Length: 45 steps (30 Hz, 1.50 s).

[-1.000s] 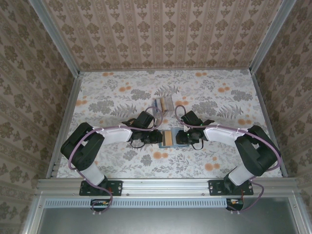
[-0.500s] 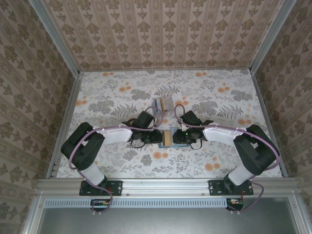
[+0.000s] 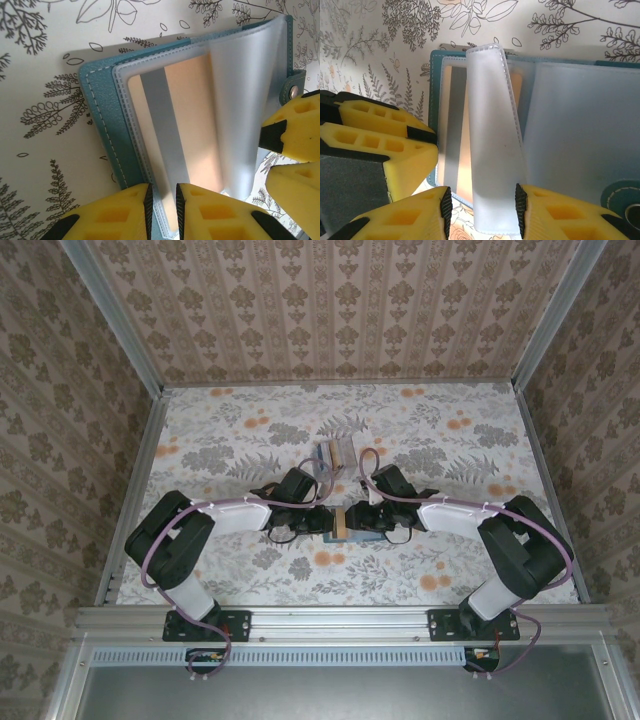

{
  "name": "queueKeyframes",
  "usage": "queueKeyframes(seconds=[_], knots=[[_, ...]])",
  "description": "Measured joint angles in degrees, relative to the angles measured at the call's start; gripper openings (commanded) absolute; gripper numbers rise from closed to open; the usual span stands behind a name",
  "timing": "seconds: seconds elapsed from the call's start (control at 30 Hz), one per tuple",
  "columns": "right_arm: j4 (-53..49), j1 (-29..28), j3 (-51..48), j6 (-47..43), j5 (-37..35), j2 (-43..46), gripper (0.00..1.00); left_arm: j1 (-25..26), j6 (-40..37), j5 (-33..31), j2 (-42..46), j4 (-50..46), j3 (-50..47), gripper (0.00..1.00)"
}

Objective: Put the credit cards into the card holder

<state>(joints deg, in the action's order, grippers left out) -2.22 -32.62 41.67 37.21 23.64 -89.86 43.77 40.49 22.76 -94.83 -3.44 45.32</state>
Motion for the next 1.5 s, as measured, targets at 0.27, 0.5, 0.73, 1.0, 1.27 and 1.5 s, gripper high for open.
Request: queueKeyframes(seconds=[0.27,0.5,0.73,1.0,1.27,1.5], knots=[[2.89,0.92,-1.07,1.29,1.84,-0.52,0.45,-0.81,0.0,0.59,0.0,0.11,-0.02,0.23],[6.67,1.44,-1.36,2.6,2.99,-2.97,0.44,-3.15,0.07,1.6,1.38,0.79,-0.7,0.29],[10.08,1.51,-1.36,4.22,4.9,-4.37,0.44,-7.56,1.16,3.06,2.69,2.36,-0.48,0.36],[14.64,1.51,-2.84,5.77,6.45,-4.39,0.44,-7.43,1.36,3.67,-0.22,3.26,6.62,0.44],[18.75,1.31,-3.1,6.4,10.19,-6.75,0.44,-8.52,1.36,4.11,-1.92,3.28,7.48,0.44],[18.6,-2.1,3.13,6.34,12.39,-10.67,0.44,-12.94,1.33,4.04,2.73,2.38,3.78,0.43]])
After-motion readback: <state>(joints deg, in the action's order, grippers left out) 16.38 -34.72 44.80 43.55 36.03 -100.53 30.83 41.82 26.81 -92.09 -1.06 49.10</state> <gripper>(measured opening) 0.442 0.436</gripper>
